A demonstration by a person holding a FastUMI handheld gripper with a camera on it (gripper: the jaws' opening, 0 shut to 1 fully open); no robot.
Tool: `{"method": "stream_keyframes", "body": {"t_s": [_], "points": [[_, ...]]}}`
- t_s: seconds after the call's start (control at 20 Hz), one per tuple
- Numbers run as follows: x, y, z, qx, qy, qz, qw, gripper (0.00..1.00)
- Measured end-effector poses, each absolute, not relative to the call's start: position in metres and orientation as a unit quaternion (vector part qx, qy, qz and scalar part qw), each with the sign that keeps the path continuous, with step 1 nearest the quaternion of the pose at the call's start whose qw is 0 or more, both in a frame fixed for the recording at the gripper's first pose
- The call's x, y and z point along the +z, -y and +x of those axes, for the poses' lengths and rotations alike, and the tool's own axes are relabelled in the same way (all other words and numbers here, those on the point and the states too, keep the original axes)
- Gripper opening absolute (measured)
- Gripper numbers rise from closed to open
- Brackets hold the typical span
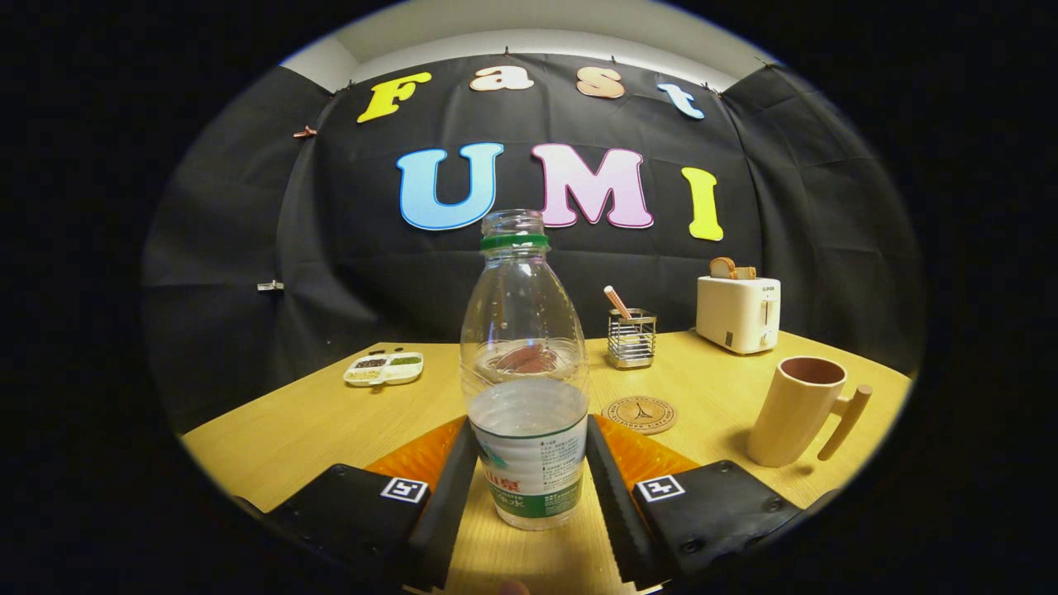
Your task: Take the bottle from table, then pour the juice into the cup, finally place the bottle on the coaster
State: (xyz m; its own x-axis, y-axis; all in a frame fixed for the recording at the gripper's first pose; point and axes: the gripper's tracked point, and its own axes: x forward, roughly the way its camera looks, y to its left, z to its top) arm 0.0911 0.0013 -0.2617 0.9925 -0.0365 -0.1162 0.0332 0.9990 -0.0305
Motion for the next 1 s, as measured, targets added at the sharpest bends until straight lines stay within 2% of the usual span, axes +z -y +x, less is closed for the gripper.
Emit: {"method": "stream_keyframes", "body": {"t_s": [0.35,1.0], "points": [[-0.225,-0.002,0.092,-0.03,-0.056,0.025,0.998,0.74],[-0.188,0.021,0.079,-0.047,-0.083,0.246,0.964,0.74]]}}
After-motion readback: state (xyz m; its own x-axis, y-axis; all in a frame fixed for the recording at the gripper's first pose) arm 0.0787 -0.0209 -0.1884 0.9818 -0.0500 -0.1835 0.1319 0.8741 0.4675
